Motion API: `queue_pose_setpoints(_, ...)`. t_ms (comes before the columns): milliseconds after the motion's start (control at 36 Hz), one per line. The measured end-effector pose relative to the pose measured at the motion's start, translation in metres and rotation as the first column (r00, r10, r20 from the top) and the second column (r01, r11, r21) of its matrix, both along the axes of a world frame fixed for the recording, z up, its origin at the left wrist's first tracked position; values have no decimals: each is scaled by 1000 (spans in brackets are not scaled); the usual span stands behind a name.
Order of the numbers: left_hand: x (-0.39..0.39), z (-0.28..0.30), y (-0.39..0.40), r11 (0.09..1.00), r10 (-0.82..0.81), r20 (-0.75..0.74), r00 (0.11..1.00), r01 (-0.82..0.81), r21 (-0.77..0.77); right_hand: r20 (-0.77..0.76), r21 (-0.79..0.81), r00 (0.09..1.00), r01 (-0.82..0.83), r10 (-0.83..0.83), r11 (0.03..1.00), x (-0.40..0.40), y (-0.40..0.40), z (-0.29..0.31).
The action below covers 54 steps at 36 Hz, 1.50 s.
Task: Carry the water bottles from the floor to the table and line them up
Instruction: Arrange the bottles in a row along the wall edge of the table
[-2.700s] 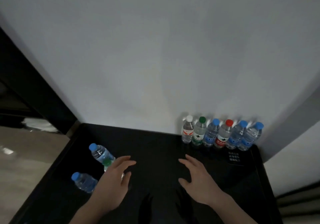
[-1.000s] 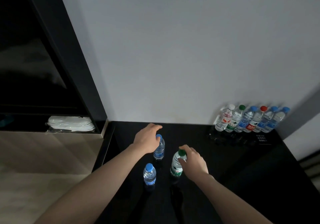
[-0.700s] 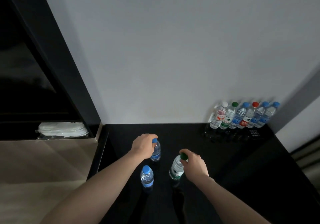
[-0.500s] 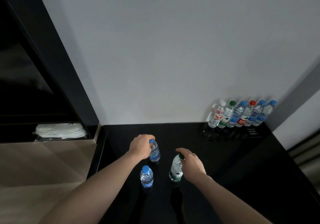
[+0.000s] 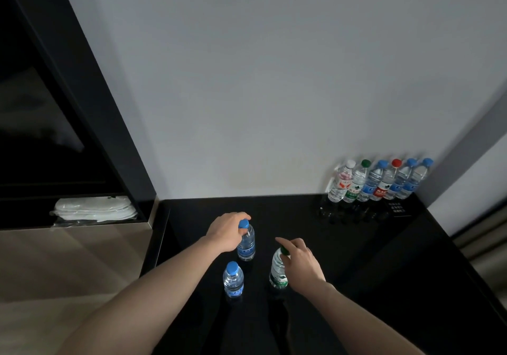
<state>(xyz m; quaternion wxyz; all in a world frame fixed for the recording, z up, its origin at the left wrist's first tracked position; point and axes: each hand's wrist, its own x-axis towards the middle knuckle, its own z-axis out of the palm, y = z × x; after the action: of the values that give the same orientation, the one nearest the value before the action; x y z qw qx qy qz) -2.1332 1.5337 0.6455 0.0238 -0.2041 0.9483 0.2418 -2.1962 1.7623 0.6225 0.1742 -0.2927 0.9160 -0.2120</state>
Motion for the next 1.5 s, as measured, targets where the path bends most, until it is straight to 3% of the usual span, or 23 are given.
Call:
queue_pose_setpoints(250, -11, -3, 7, 996, 84, 3, 996, -84, -4, -64, 59, 998, -7, 11, 998, -5, -5, 13)
queue_pose_setpoints(528, -14, -4, 3, 993, 110, 29, 993, -109, -43, -26, 54, 997, 80, -79, 995, -37, 4, 23)
queue_pose_setpoints(1000, -44, -7, 14, 990, 141, 21, 990, -141, -24, 75, 95, 987, -152, 145, 984, -93, 9, 32)
queue_pose_setpoints(1194, -60, -5, 18, 979, 201, 34, 979, -202, 20, 53, 86, 988, -149, 145, 985, -144, 5, 48)
queue_pose_setpoints(1500, -96, 7, 19, 971, 239, 78, 968, -236, -45, -26, 61, 978, -207, 209, 976, -236, 2, 72)
